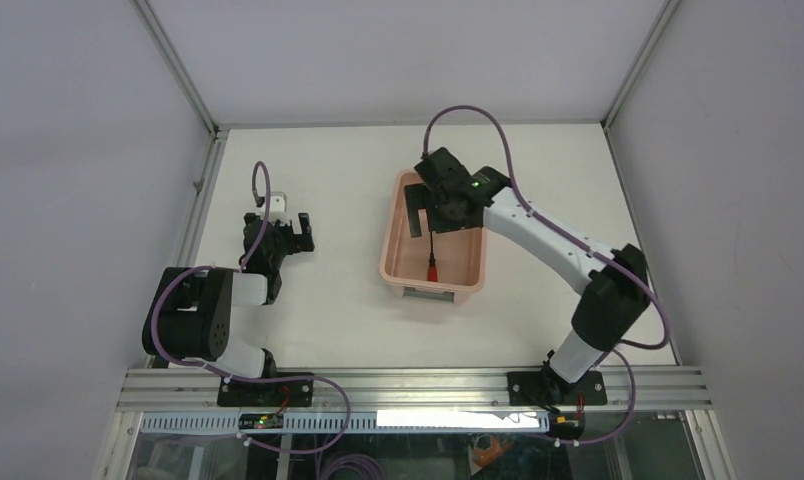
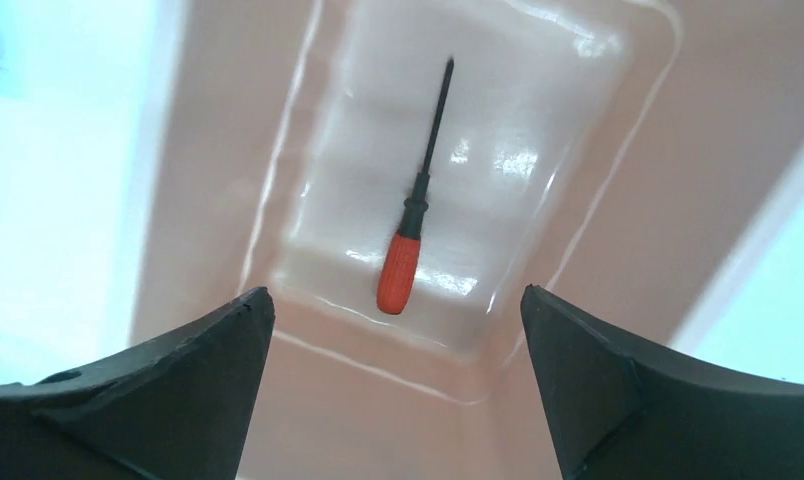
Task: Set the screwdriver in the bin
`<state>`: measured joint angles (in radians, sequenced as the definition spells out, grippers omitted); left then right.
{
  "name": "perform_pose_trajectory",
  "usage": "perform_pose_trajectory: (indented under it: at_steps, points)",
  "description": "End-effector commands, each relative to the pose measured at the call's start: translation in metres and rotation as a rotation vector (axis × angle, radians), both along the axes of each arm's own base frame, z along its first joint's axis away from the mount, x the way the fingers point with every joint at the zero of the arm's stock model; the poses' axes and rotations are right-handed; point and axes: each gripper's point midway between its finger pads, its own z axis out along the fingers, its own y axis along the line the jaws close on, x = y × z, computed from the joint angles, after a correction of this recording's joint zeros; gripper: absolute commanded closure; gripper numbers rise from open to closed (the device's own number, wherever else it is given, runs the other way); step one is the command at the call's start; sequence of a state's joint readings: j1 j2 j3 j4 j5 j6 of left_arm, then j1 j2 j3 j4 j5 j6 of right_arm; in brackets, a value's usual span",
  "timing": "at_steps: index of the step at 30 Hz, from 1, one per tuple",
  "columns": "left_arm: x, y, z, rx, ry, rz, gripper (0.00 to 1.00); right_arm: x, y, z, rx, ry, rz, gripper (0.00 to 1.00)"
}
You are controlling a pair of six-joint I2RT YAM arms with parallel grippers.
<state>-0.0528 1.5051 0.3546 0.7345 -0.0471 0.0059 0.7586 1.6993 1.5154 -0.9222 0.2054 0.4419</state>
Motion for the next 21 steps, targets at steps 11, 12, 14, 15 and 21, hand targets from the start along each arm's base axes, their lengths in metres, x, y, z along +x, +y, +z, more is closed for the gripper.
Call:
perform_pose_trajectory:
  at_steps: [11,12,14,15,21]
  points:
    - [0.017,-0.005,0.027,-0.024,-0.102,0.0,0.01,0.024,-0.109,0.118,0.12,-0.461,-0.139,0.01]
    - [0.017,-0.005,0.027,-0.024,-0.101,-0.001,0.01,0.026,-0.119,0.109,0.112,-0.463,-0.171,0.01]
    - [0.016,-0.005,0.026,-0.024,-0.1,-0.001,0.01,0.025,-0.139,0.096,0.103,-0.481,-0.23,0.01]
    - [0.017,-0.005,0.027,-0.024,-0.101,0.0,0.01,0.024,-0.149,0.088,0.092,-0.487,-0.264,0.01]
    - [0.016,-0.005,0.027,-0.024,-0.101,-0.002,0.01,0.02,-0.195,0.042,0.051,-0.578,-0.388,0.01]
